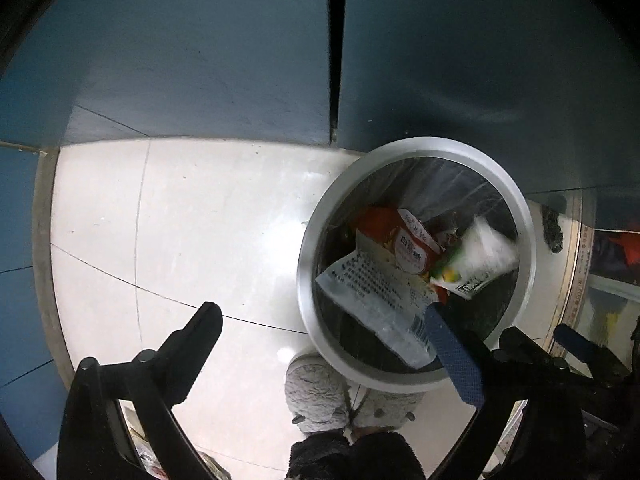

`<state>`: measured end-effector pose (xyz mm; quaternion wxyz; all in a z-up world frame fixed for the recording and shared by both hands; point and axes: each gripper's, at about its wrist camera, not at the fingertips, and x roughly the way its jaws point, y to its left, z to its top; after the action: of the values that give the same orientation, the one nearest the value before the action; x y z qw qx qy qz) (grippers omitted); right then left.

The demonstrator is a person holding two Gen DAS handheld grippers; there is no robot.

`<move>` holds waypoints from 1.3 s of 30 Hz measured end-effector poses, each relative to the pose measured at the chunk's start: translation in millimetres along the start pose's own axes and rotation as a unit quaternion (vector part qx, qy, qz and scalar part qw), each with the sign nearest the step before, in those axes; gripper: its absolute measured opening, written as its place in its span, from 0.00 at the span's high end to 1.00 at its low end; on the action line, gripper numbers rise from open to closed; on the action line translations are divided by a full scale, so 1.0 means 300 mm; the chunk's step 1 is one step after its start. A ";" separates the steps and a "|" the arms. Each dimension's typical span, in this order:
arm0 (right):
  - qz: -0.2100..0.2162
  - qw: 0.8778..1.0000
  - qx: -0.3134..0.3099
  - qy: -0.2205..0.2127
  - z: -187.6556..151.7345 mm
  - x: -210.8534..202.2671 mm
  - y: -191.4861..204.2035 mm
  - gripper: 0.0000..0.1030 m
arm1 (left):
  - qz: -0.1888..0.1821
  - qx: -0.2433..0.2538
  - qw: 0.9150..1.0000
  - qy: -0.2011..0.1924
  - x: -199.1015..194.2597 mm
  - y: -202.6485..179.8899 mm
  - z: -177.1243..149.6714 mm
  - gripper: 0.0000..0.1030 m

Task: Collect trash
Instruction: 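Carry the sugar bag and medicine box down over the bin and open both tools, then raise both empty tools up away from the bin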

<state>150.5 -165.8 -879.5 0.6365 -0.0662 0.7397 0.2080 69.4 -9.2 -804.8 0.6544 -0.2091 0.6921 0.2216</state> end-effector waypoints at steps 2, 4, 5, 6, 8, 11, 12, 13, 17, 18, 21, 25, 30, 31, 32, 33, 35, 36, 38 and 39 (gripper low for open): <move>-0.006 1.000 -0.012 -0.005 -0.019 -0.025 0.009 0.00 | 0.010 0.000 1.000 -0.004 -0.023 0.006 -0.028 0.00; -0.013 1.000 -0.014 -0.010 -0.036 -0.051 0.011 0.00 | 0.016 0.001 1.000 -0.008 -0.061 0.013 -0.057 0.00; -0.016 1.000 -0.016 -0.013 -0.047 -0.067 0.014 0.00 | 0.019 0.002 1.000 -0.012 -0.082 0.010 -0.075 0.00; -0.020 0.999 -0.019 -0.015 -0.059 -0.085 0.013 0.00 | 0.021 0.003 1.000 -0.014 -0.102 0.011 -0.088 0.00; -0.032 0.999 -0.023 -0.023 -0.089 -0.135 0.011 0.00 | 0.028 0.006 0.999 -0.023 -0.159 0.009 -0.124 0.00; -0.039 0.998 -0.027 -0.031 -0.146 -0.236 0.011 0.00 | 0.027 0.006 0.999 -0.032 -0.277 0.009 -0.185 0.00; -0.044 0.998 -0.030 -0.036 -0.170 -0.285 0.014 0.00 | 0.026 0.007 0.999 -0.036 -0.327 0.006 -0.208 0.00; -0.048 0.997 -0.033 -0.041 -0.195 -0.341 0.016 0.00 | 0.024 0.008 0.999 -0.039 -0.383 0.005 -0.232 0.00; -0.050 0.996 -0.042 -0.061 -0.292 -0.586 0.011 0.00 | 0.012 0.017 0.998 -0.056 -0.628 -0.010 -0.318 0.00; -0.050 0.996 -0.043 -0.066 -0.315 -0.648 0.014 0.00 | 0.010 0.022 0.998 -0.063 -0.698 -0.014 -0.338 0.00; -0.053 0.993 -0.049 -0.093 -0.394 -0.889 0.030 0.00 | 0.001 0.031 0.996 -0.087 -0.916 -0.015 -0.395 0.00; -0.056 0.988 -0.058 -0.131 -0.497 -1.221 0.067 0.00 | -0.027 0.037 0.992 -0.119 -1.219 -0.001 -0.455 0.00; -0.043 0.980 -0.070 -0.182 -0.638 -1.646 0.142 0.00 | -0.066 0.062 0.983 -0.160 -1.569 0.013 -0.532 0.00; -0.036 0.978 -0.071 -0.192 -0.668 -1.725 0.158 0.00 | -0.078 0.065 0.981 -0.164 -1.629 0.022 -0.544 0.00; -0.030 0.977 -0.071 -0.201 -0.698 -1.791 0.173 0.00 | -0.090 0.067 0.980 -0.166 -1.678 0.029 -0.555 0.00; -0.023 0.975 -0.071 -0.208 -0.722 -1.842 0.188 0.00 | -0.101 0.067 0.978 -0.172 -1.730 0.037 -0.571 0.00; -0.003 0.972 -0.069 -0.223 -0.783 -1.977 0.209 0.00 | -0.120 0.068 0.973 -0.187 -1.831 0.056 -0.604 0.00; 0.001 0.971 -0.068 -0.230 -0.810 -2.025 0.219 0.00 | -0.127 0.070 0.971 -0.191 -1.866 0.063 -0.619 0.00; 0.015 0.968 -0.068 -0.242 -0.863 -2.126 0.232 0.00 | -0.143 0.074 0.966 -0.200 -1.939 0.076 -0.653 0.00; 0.023 0.967 -0.068 -0.246 -0.887 -2.167 0.239 0.00 | -0.149 0.076 0.965 -0.202 -1.962 0.076 -0.666 0.00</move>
<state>-1.0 -313.6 -205.8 0.7879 -0.0392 0.5458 0.2825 -73.1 -106.9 -207.2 0.8202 -0.2101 0.5215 0.1058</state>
